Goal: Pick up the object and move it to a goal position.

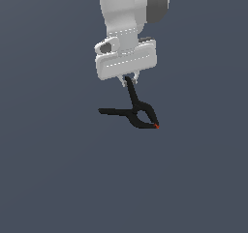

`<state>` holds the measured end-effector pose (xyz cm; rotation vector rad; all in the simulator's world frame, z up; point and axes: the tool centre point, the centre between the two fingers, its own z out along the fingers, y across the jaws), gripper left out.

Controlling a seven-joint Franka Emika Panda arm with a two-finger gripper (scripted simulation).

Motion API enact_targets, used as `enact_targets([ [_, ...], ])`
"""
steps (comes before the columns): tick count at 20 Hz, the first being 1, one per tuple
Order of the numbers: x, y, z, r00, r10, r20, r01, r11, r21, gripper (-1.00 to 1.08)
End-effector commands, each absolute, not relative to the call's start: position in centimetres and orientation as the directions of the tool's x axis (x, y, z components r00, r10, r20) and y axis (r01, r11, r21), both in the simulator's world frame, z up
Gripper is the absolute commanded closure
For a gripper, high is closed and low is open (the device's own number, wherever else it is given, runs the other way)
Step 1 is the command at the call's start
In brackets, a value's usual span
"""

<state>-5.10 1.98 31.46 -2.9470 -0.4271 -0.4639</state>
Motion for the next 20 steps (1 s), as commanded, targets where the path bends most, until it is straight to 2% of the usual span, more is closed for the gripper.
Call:
enact_targets([
  [1,-5.0,1.8,32.4,0.912,0.256,0.320,0.296,-0.952,-0.080,1.08],
  [11,-4.8,1.7,33.2,0.913,0.255,0.318,0.295,-0.952,-0.082,1.08],
  [20,-3.9,1.9,36.9,0.913,0.255,0.317,0.294,-0.952,-0.080,1.08],
])
